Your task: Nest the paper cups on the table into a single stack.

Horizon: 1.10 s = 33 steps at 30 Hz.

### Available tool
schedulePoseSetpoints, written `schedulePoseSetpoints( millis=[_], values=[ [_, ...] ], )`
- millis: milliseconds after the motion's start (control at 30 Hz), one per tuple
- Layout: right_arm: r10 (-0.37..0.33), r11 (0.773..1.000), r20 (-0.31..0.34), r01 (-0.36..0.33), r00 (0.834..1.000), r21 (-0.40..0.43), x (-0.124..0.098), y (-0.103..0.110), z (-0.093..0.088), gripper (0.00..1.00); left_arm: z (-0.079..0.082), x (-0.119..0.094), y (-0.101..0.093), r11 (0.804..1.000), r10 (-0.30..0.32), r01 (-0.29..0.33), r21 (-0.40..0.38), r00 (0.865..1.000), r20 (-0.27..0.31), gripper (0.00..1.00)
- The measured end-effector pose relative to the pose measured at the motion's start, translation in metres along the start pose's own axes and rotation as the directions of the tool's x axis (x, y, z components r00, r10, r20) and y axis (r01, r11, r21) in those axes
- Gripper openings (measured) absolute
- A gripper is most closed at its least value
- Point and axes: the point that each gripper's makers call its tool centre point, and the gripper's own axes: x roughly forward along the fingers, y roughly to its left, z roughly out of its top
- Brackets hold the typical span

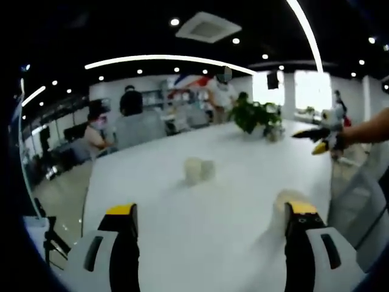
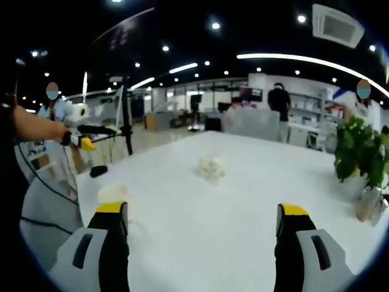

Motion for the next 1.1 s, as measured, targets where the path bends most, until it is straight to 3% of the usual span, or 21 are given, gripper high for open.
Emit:
schedulePoseSetpoints(
  millis=[233,500,633,867,1100],
  values=[
    [0.017,1.0,0.025,-0.016,1.0,-0.005,0.017,-0.001,0.004,1.0,-0.01,-0.004,0.003,0.999,0.046,-0.046,-0.001,0.999,-0.004,1.0],
    [0.045,0.999,0.027,-0.044,0.999,-0.013,0.04,-0.006,0.005,1.0,-0.019,-0.004,-0.002,1.0,0.026,-0.026,0.01,0.999,-0.021,1.0],
    [0.046,0.999,0.033,-0.047,0.998,0.008,0.059,-0.018,0.002,1.0,-0.019,-0.002,0.001,0.999,0.036,-0.036,-0.027,0.999,-0.008,1.0],
    [0.047,0.998,0.03,-0.048,0.998,0.035,0.099,-0.038,0.003,1.0,-0.024,0.004,-0.002,1.0,0.017,-0.017,-0.026,1.0,-0.009,1.0],
    [0.065,0.998,0.031,-0.065,0.997,0.016,0.135,-0.049,0.011,1.0,-0.025,0.009,-0.001,0.998,0.02,-0.02,-0.052,1.0,0.006,1.0]
  ],
)
